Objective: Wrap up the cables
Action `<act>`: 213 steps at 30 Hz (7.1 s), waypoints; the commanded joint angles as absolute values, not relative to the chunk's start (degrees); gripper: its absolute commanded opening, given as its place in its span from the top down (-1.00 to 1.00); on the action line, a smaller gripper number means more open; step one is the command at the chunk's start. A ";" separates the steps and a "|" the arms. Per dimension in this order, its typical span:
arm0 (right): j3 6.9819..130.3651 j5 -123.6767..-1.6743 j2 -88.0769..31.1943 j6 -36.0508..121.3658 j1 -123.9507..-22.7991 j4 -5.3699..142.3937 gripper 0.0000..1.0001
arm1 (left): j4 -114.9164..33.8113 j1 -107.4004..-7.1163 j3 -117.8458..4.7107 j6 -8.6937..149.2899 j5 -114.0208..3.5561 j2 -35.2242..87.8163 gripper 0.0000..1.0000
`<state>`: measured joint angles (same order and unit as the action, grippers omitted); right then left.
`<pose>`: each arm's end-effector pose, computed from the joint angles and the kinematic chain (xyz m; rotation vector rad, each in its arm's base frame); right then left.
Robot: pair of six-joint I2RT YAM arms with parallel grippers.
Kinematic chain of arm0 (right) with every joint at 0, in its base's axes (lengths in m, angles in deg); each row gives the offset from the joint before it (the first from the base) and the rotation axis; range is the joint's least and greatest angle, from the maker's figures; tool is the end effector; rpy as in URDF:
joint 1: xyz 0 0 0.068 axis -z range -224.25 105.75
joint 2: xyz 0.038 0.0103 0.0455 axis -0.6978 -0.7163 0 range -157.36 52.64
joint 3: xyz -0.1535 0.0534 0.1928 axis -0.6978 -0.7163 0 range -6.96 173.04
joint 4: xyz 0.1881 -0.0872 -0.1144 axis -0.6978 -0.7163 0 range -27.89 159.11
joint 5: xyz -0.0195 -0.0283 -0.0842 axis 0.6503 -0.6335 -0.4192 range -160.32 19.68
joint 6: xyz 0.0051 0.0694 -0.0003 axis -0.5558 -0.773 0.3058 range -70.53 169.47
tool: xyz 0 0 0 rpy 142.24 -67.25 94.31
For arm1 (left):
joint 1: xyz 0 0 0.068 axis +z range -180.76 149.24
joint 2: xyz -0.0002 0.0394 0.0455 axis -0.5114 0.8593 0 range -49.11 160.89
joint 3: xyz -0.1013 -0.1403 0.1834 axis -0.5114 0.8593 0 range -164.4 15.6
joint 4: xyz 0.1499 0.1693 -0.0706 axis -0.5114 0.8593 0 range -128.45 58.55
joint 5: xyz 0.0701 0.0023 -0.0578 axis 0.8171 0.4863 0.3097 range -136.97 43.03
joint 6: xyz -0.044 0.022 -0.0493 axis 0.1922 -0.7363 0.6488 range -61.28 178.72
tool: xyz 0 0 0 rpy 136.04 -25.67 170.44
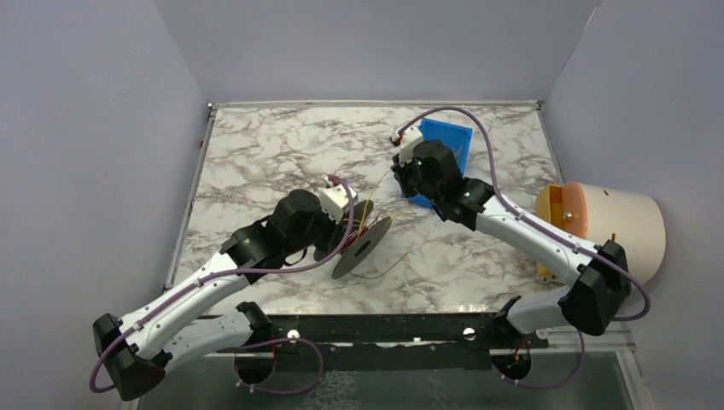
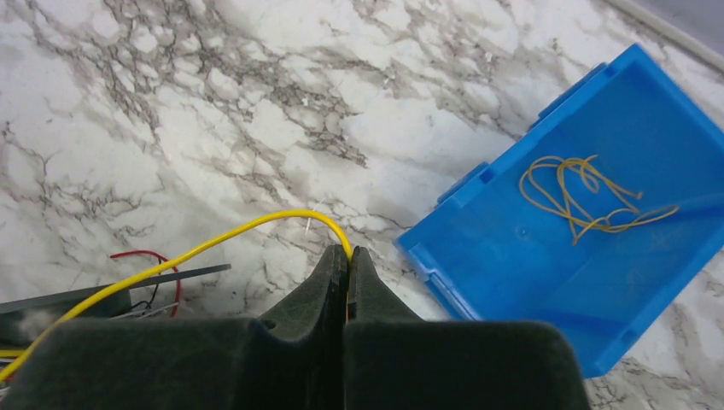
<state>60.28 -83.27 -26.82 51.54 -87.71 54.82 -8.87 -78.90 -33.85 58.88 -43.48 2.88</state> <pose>0.2392 0.2091 0.3068 -0.6518 1.9207 0.2275 0.1376 -0.1481 0.2855 0.8451 1.9887 -0.4288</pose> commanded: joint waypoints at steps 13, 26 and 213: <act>41.38 -77.53 -25.76 44.23 -86.38 63.06 0.98 | -5.29 -79.19 -45.28 52.28 -54.75 -4.52 1.00; 29.68 -69.87 -20.13 37.81 -86.39 75.78 0.90 | -6.33 -79.19 -54.33 58.38 -53.11 -5.57 1.00; 74.76 -91.51 -18.29 38.22 -108.68 43.34 0.98 | -21.74 -90.48 -33.97 72.18 -14.62 2.71 1.00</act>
<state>71.15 -86.94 -16.26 31.19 -108.43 43.13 -21.96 -90.16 -31.82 76.30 -8.40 6.24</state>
